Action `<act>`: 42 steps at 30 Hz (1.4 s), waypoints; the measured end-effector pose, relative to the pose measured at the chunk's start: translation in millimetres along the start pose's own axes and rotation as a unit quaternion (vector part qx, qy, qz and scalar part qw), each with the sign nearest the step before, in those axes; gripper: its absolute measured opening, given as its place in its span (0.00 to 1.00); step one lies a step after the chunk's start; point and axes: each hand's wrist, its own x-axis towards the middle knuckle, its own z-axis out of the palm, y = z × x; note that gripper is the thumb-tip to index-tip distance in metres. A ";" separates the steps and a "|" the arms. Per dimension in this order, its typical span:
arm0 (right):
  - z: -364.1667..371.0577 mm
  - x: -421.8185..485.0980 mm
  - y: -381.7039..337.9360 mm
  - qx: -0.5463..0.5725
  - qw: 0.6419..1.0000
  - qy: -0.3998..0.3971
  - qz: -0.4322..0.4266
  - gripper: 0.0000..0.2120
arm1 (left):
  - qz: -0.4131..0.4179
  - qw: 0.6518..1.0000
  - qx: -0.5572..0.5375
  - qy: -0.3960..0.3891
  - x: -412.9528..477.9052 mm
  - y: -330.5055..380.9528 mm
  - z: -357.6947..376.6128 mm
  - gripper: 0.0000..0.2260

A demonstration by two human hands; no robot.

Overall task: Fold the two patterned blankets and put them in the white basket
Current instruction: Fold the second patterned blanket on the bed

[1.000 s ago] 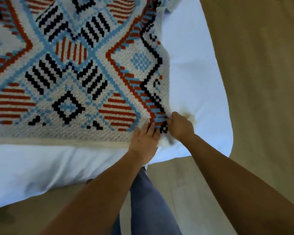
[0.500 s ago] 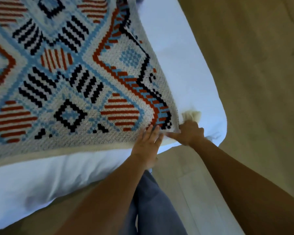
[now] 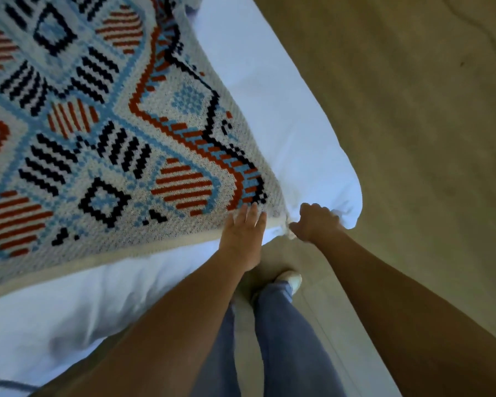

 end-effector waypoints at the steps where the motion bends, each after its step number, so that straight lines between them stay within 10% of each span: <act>1: -4.5 -2.2 1.0 0.015 1.000 0.002 -0.011 0.19 | -0.010 1.000 -0.006 0.006 3.2 3.5 -8.7 0.34; 31: -397.7 121.1 83.2 -0.016 0.909 0.094 -0.405 0.16 | -0.322 0.913 -0.198 0.151 149.4 71.3 -354.7 0.25; 42: -557.5 251.4 73.4 -0.037 0.861 0.071 -0.502 0.14 | -0.429 0.828 -0.279 0.229 272.7 64.2 -483.4 0.23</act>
